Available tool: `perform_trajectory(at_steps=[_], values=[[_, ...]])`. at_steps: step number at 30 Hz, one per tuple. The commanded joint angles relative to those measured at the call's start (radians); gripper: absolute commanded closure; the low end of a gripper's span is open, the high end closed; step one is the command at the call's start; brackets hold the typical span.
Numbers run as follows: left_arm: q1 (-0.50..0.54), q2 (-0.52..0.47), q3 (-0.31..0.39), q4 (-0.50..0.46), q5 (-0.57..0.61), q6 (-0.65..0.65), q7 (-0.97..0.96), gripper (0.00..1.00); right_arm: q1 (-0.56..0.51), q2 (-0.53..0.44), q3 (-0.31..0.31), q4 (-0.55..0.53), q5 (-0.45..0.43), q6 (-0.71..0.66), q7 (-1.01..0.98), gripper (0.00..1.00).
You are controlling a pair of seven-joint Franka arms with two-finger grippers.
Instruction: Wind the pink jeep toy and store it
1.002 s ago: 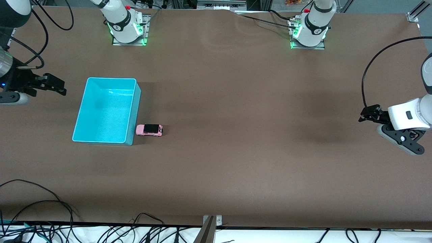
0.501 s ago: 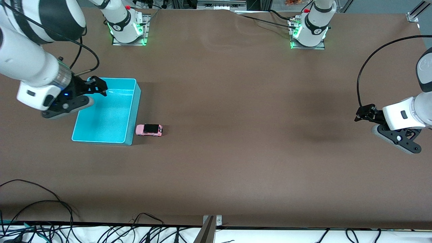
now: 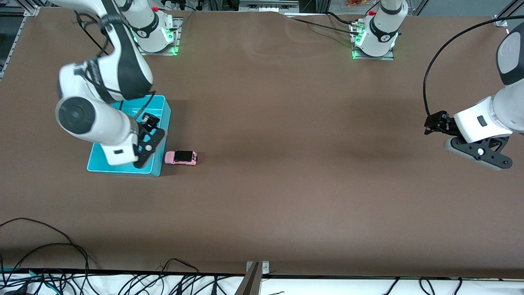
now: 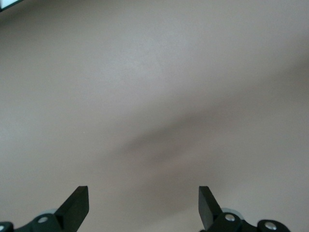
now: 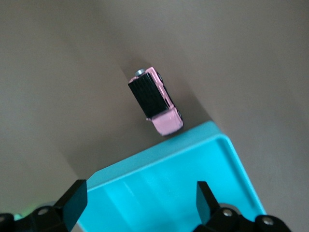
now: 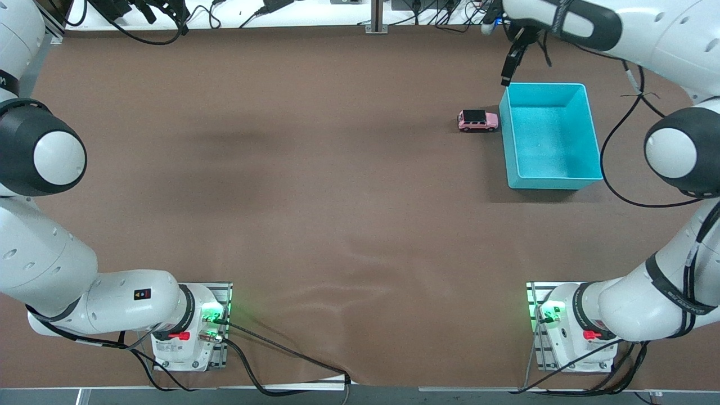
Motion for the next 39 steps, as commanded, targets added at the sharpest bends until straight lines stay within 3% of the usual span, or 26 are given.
perform_trajectory(at_steps=[1, 10, 19, 25, 28, 30, 33, 37, 39], values=[[-0.105, -0.118, 0.152, -0.127, -0.077, 0.004, -0.019, 0.0, 0.0, 0.043, 0.023, -0.043, -0.004, 0.101, -0.139, 0.0], [-0.151, -0.354, 0.158, -0.42, -0.067, 0.108, -0.021, 0.0, 0.0, 0.065, 0.03, -0.17, -0.004, 0.289, -0.244, 0.0], [-0.163, -0.353, 0.158, -0.419, -0.079, 0.174, -0.024, 0.0, 0.0, 0.073, 0.034, -0.339, -0.004, 0.526, -0.322, 0.0], [-0.171, -0.351, 0.195, -0.402, -0.082, 0.202, -0.036, 0.0, 0.002, 0.108, 0.037, -0.388, -0.005, 0.652, -0.322, 0.0], [-0.186, -0.353, 0.198, -0.401, -0.08, 0.202, -0.132, 0.0, 0.002, 0.117, 0.037, -0.387, -0.007, 0.661, -0.323, 0.0], [-0.188, -0.353, 0.197, -0.398, -0.08, 0.197, -0.189, 0.0, 0.006, 0.116, 0.037, -0.385, -0.01, 0.661, -0.328, 0.14], [-0.188, -0.353, 0.197, -0.392, -0.074, 0.196, -0.2, 0.0, 0.017, 0.113, 0.036, -0.378, -0.013, 0.66, -0.356, 0.51], [-0.18, -0.345, 0.197, -0.382, -0.079, 0.185, -0.198, 0.0, 0.019, 0.108, 0.036, -0.364, -0.013, 0.652, -0.388, 0.82], [-0.174, -0.325, 0.197, -0.364, -0.082, 0.168, -0.194, 0.0, 0.019, 0.102, 0.036, -0.361, -0.013, 0.652, -0.406, 0.89]])
